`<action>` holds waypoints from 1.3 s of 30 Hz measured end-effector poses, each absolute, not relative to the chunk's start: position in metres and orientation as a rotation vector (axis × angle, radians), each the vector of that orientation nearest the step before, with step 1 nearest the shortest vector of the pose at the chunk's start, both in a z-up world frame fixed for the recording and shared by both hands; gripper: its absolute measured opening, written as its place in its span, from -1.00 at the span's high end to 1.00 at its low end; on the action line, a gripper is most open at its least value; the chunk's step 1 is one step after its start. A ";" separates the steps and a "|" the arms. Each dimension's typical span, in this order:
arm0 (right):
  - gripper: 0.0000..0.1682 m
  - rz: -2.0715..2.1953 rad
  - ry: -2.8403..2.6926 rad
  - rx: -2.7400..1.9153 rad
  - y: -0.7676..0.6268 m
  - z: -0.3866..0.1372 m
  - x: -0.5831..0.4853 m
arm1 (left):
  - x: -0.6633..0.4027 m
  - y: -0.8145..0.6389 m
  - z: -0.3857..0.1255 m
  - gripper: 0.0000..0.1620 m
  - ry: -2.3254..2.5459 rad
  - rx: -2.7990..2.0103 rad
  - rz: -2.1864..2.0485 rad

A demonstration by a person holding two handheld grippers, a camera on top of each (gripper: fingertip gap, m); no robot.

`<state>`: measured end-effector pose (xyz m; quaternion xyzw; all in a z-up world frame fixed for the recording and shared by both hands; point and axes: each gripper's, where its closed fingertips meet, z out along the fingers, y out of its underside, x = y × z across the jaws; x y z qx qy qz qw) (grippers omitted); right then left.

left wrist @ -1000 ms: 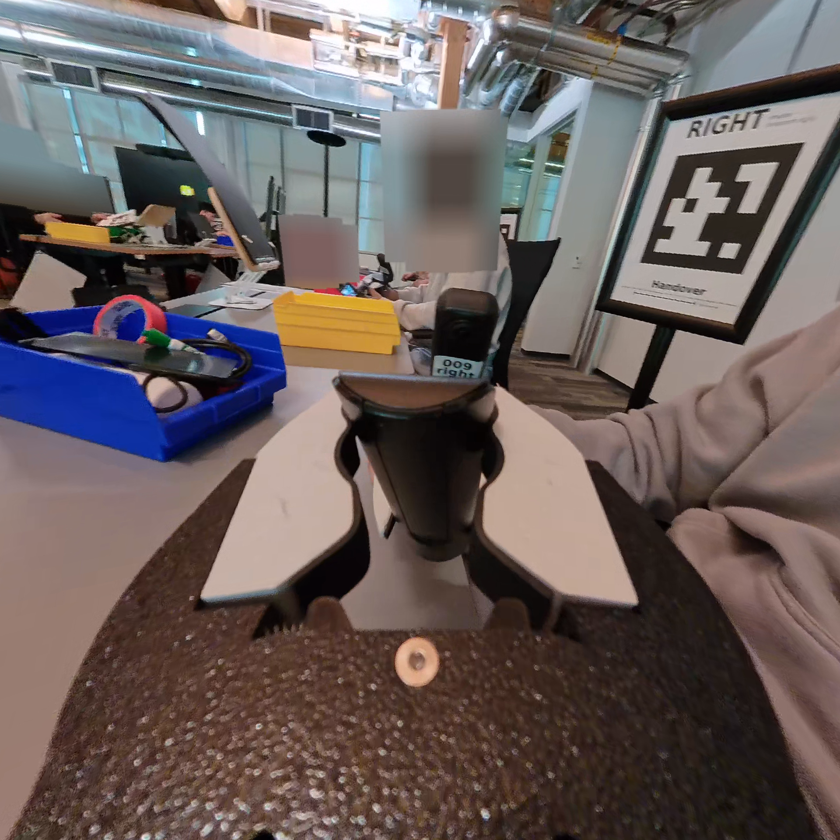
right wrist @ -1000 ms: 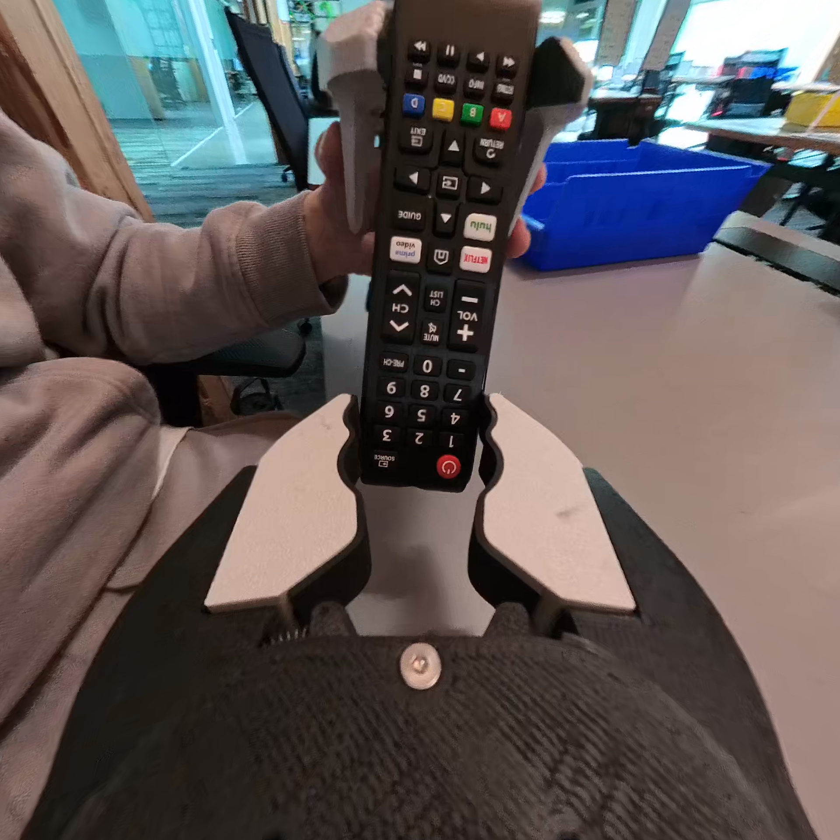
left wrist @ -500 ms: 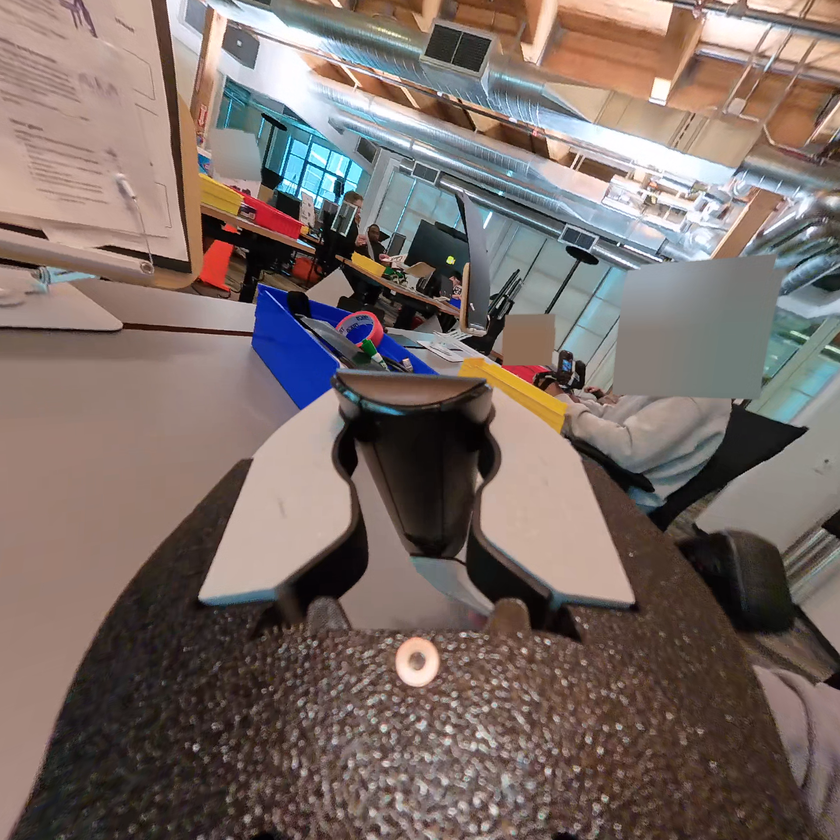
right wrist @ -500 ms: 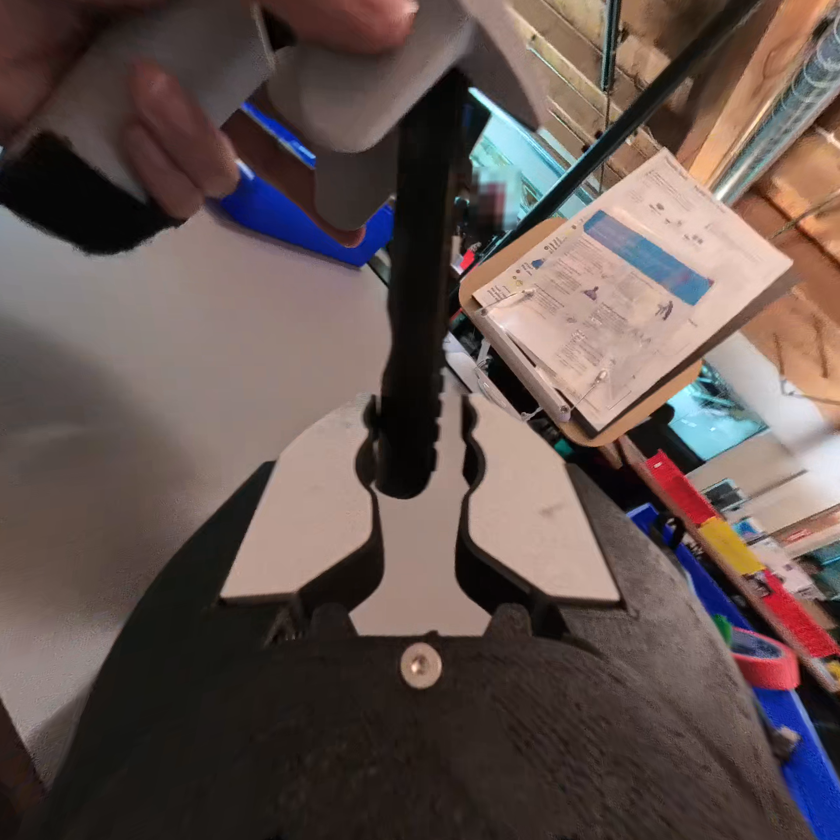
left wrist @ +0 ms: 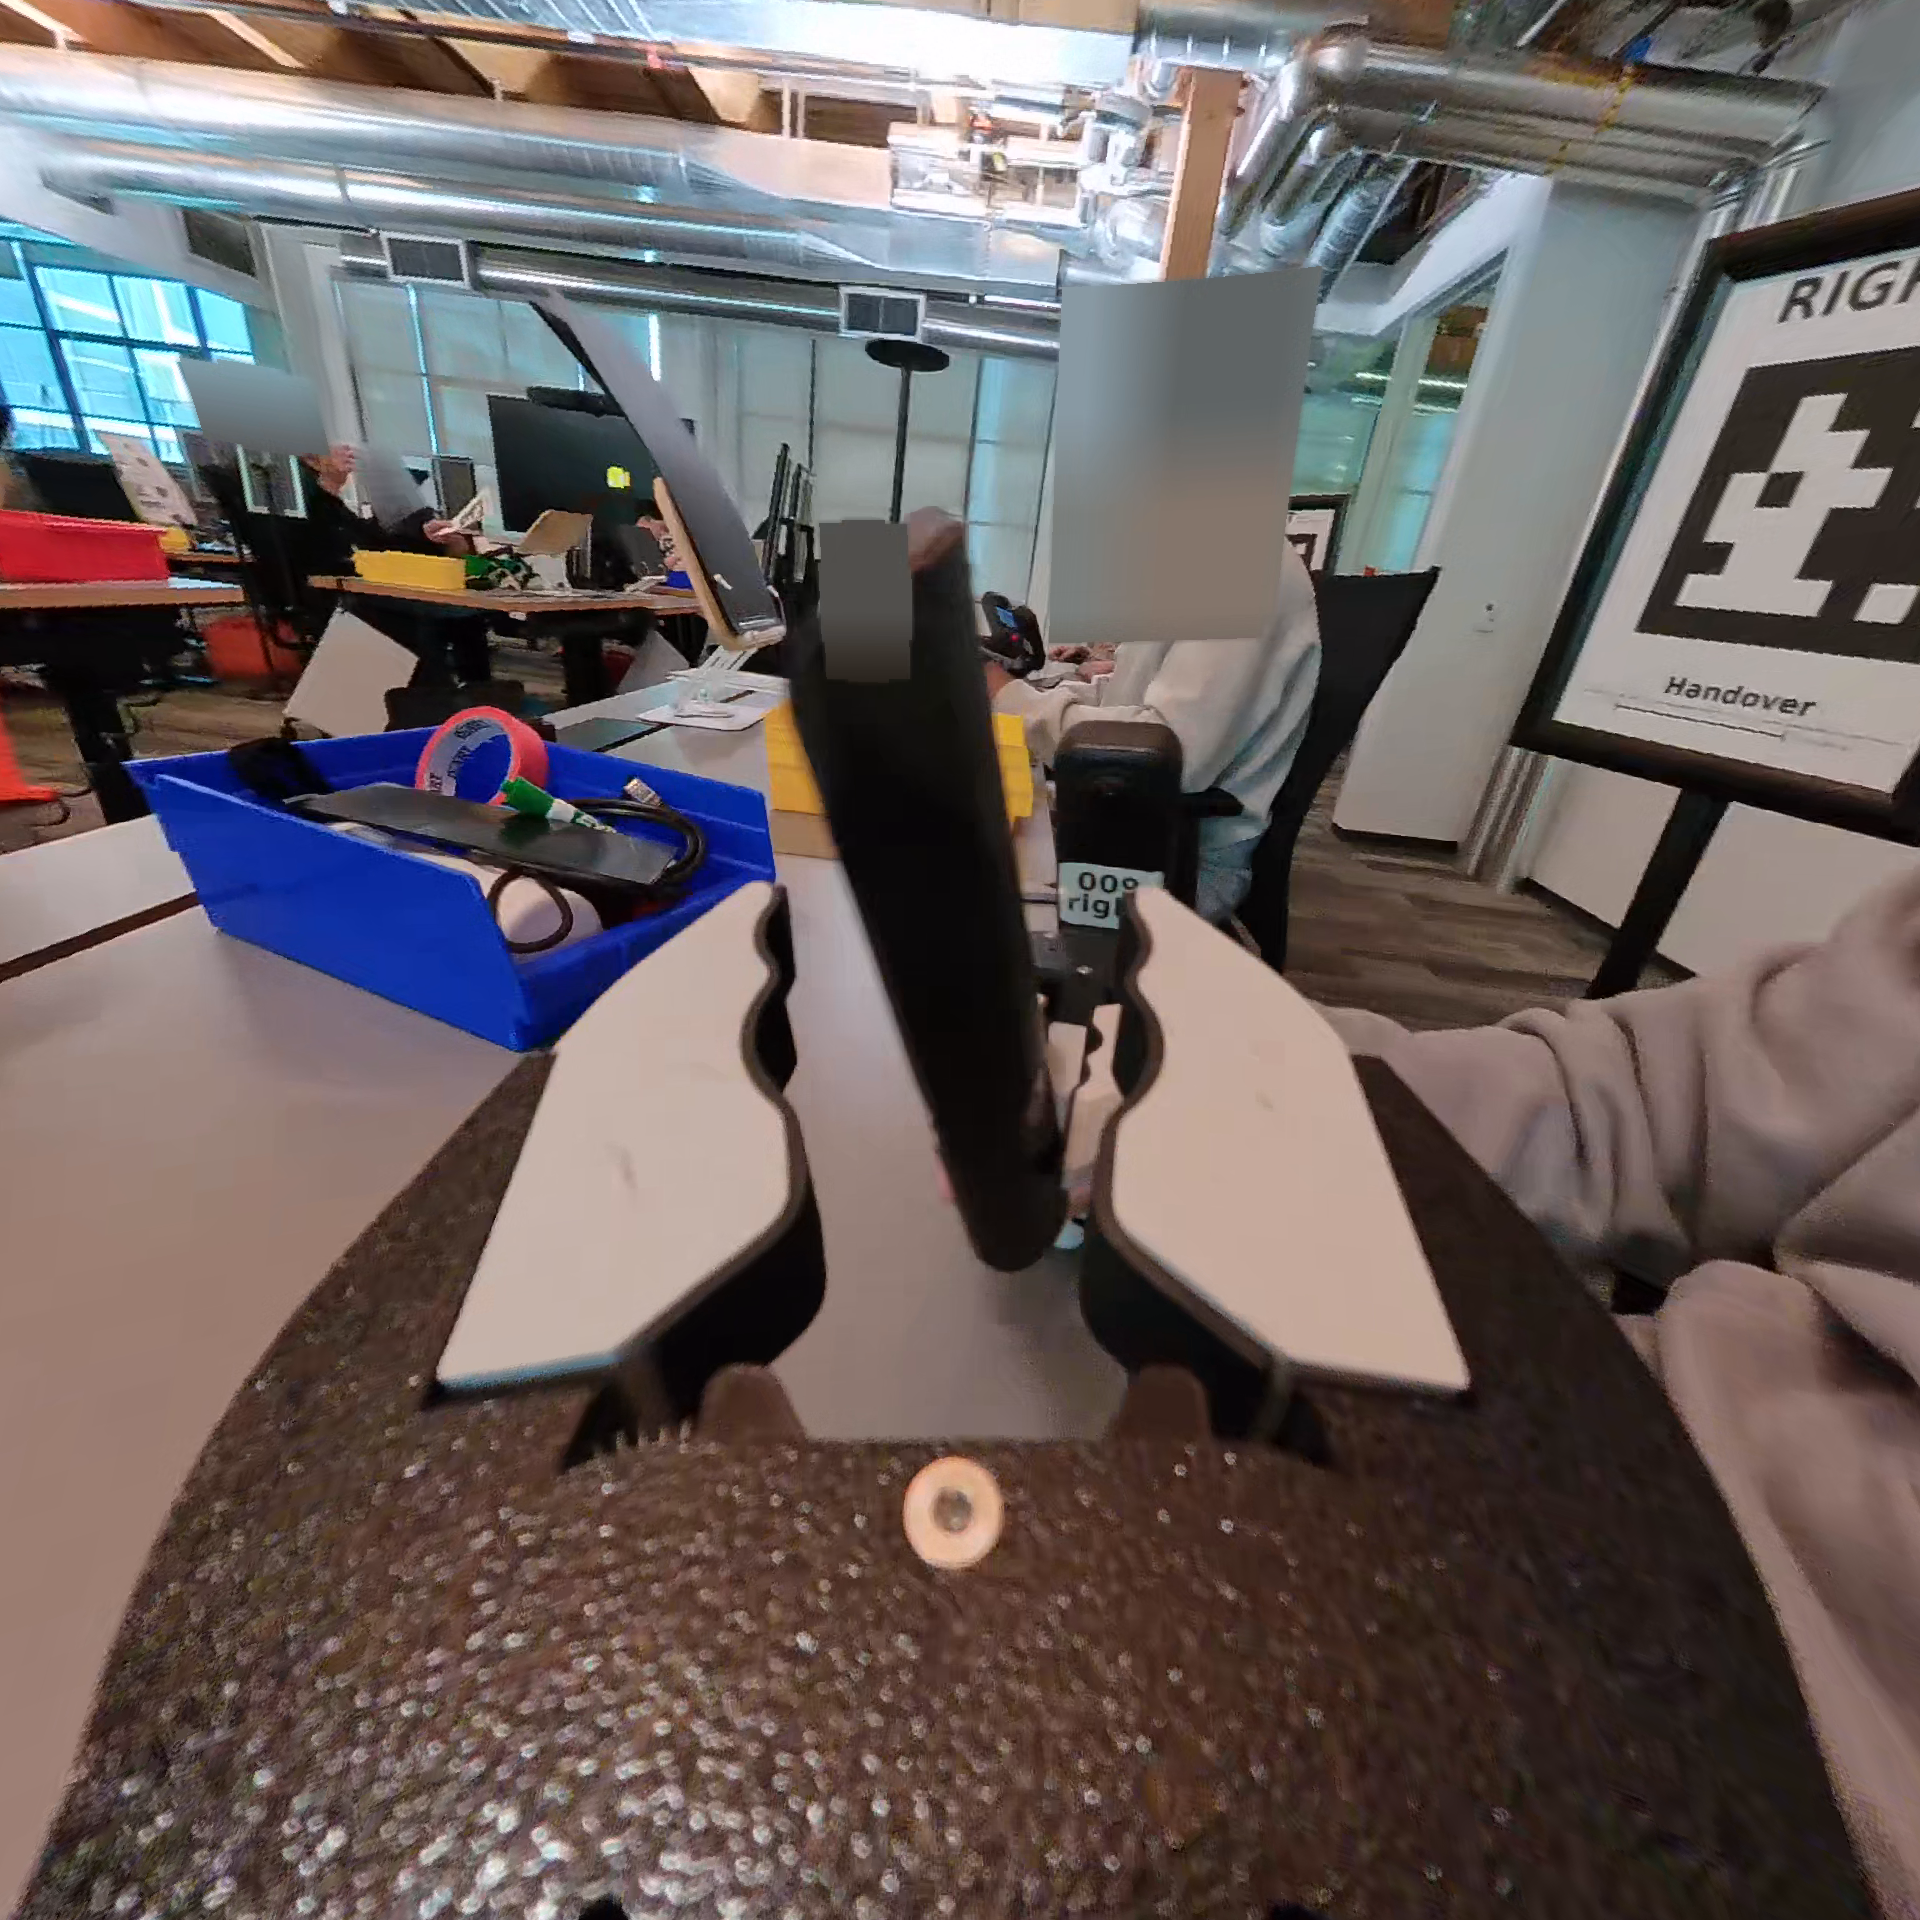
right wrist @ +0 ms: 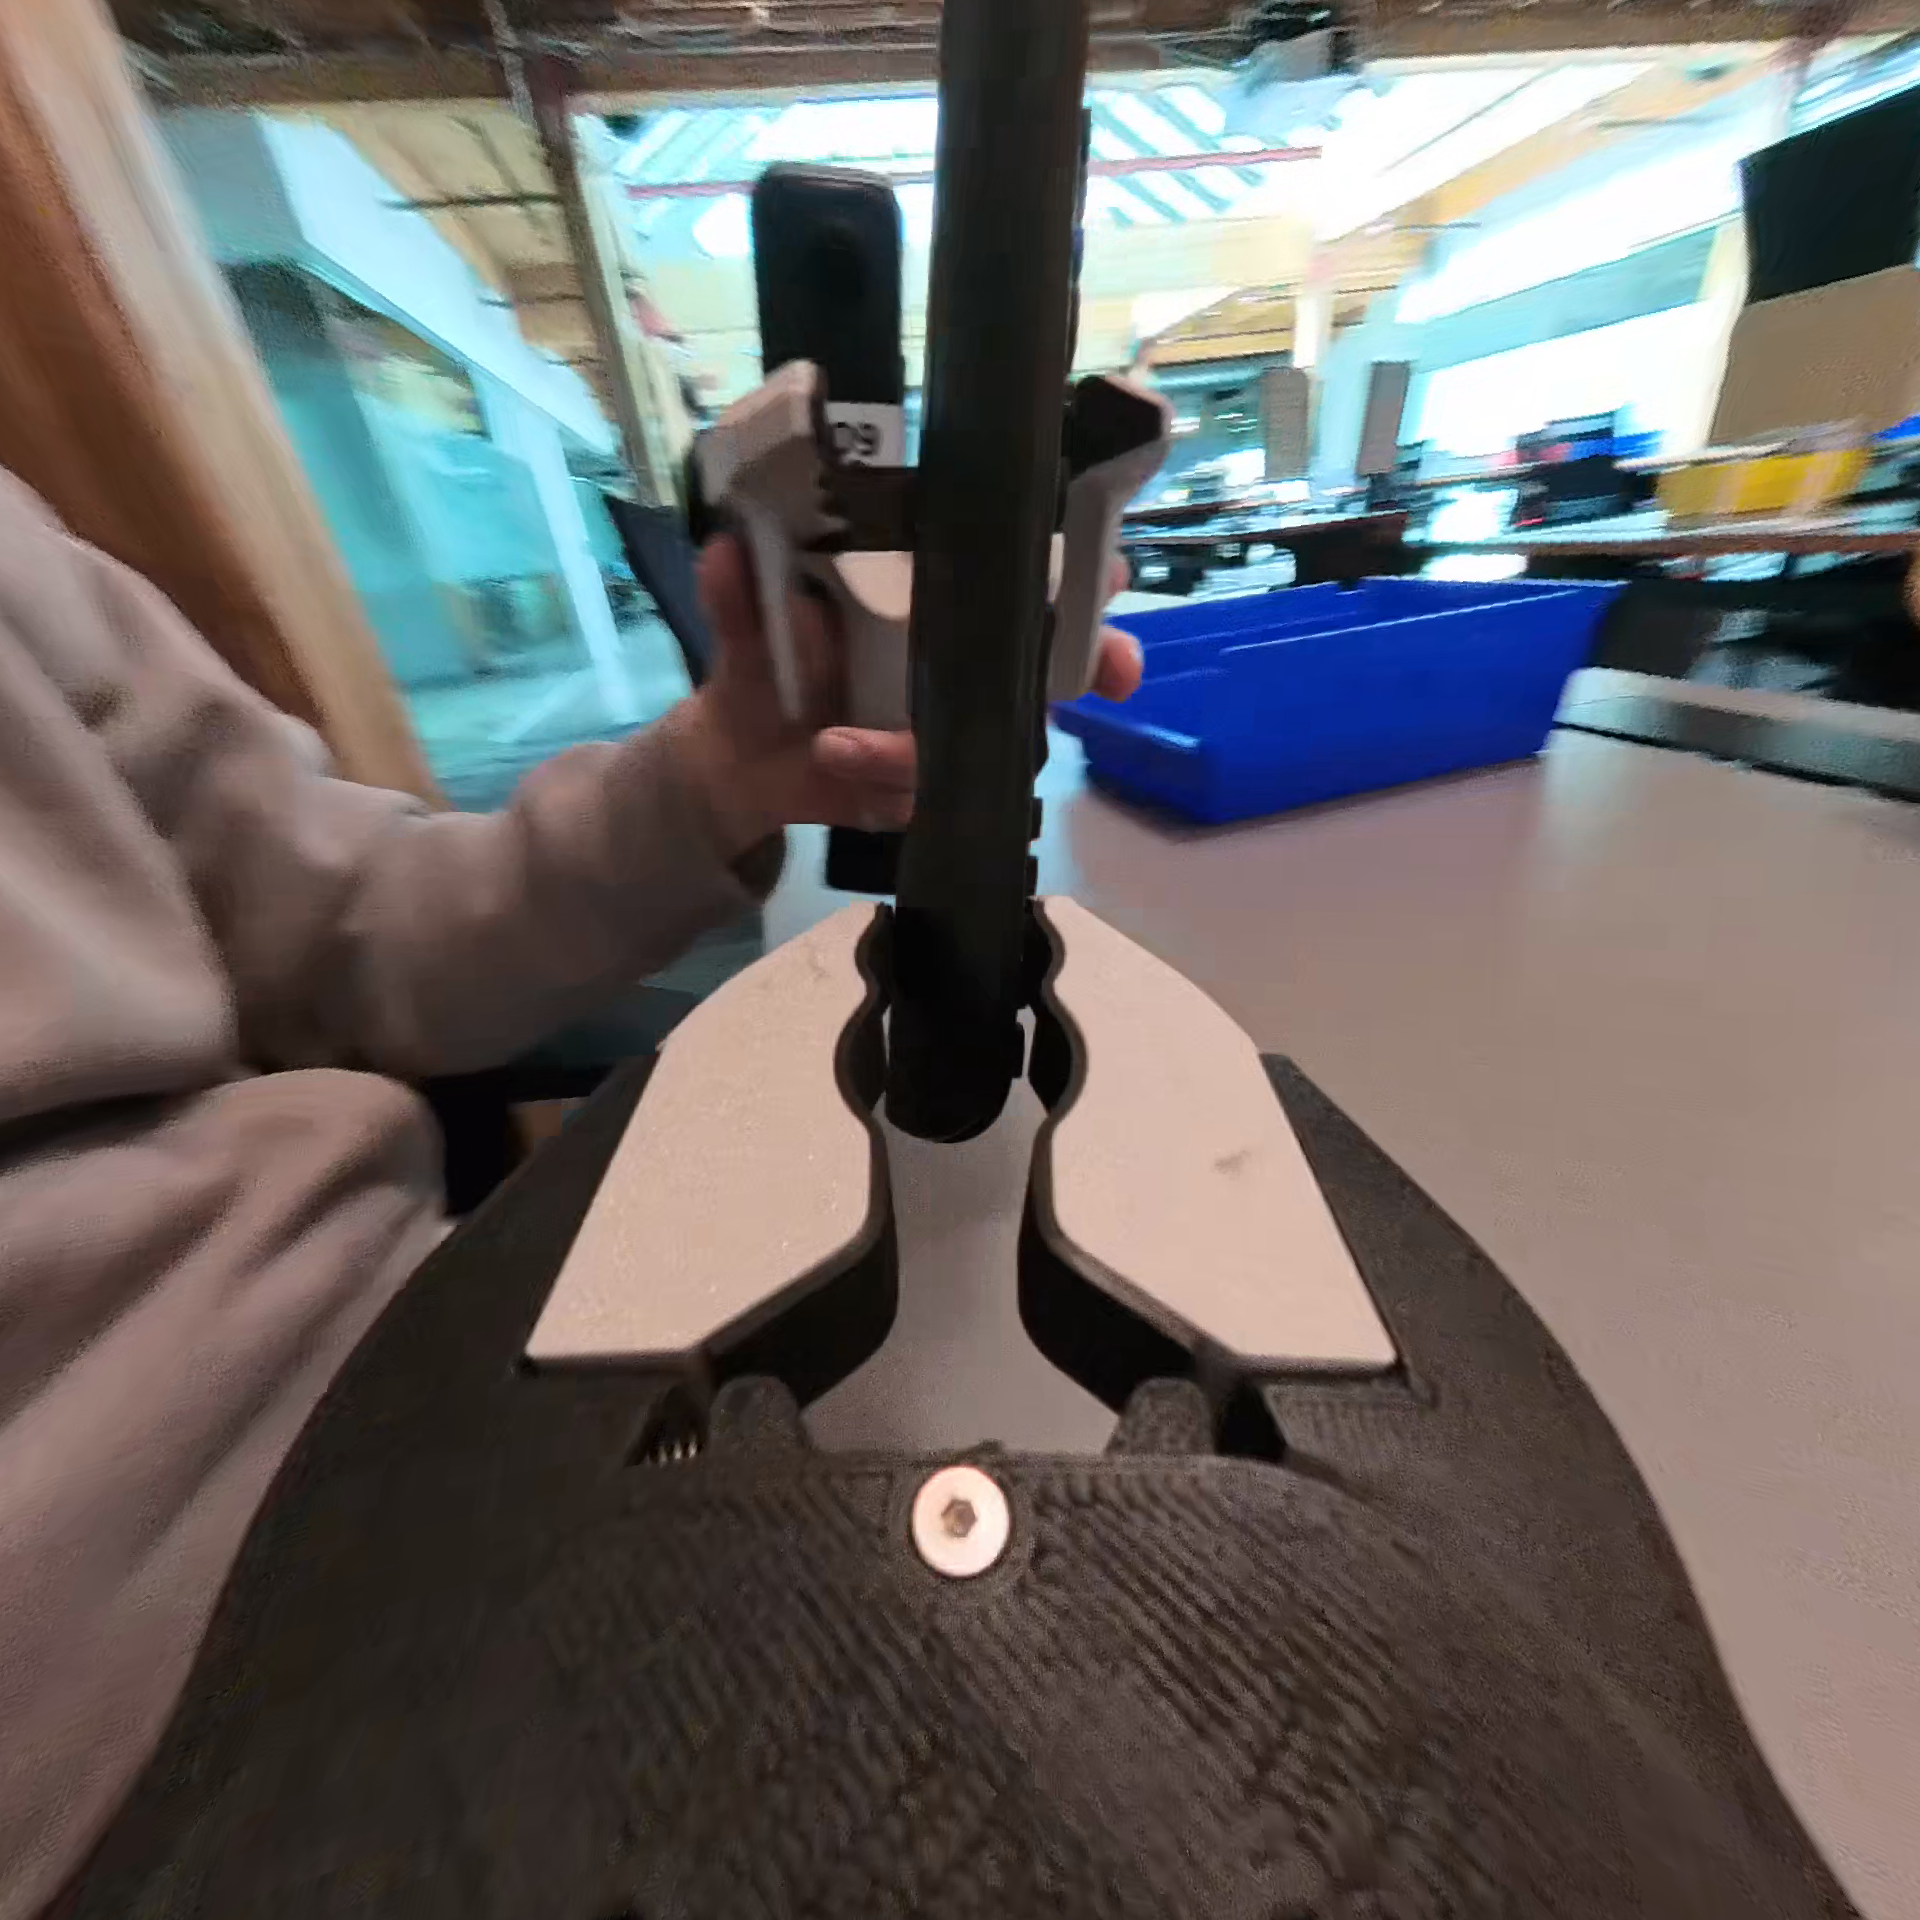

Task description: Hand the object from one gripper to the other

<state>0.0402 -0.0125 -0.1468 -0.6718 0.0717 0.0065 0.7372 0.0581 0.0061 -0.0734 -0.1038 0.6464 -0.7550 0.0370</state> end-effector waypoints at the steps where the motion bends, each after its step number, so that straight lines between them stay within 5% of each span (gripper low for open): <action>1: 0.72 0.074 0.136 -1.475 -0.012 -0.148 0.034 | 0.058 0.009 -0.073 0.32 1.981 -0.305 -2.339; 5: 0.71 0.205 0.109 -1.476 -0.007 -0.148 0.022 | 0.048 0.015 -0.068 0.46 2.004 -0.260 -2.496; 7: 0.71 0.182 0.126 -1.499 -0.005 -0.151 0.025 | 0.046 0.015 -0.069 0.70 2.029 -0.228 -2.509; 10: 0.66 0.026 0.191 -1.507 -0.007 -0.151 0.042 | 0.054 0.013 -0.068 0.71 1.992 -0.291 -2.441; 13: 0.31 -0.281 0.284 -1.483 -0.016 -0.143 0.069 | 0.079 0.015 -0.067 0.72 1.845 -0.540 -2.320; 17: 0.11 -0.731 0.288 -1.576 -0.022 -0.139 0.087 | 0.100 0.023 -0.071 0.72 1.640 -0.906 -2.244; 20: 0.11 -1.062 0.262 -1.607 -0.028 -0.132 0.095 | 0.092 0.018 -0.063 0.72 1.558 -0.967 -2.317; 25: 0.45 -1.303 0.136 -1.652 -0.028 -0.131 0.092 | 0.083 0.011 -0.058 0.72 1.552 -0.970 -2.325; 33: 0.46 -1.099 0.181 -1.667 -0.028 -0.129 0.088 | 0.069 0.000 -0.050 0.69 1.643 -0.751 -2.363; 39: 0.46 -0.256 0.204 -1.482 -0.004 -0.118 0.046 | 0.043 -0.003 -0.040 0.43 1.758 -0.317 -2.400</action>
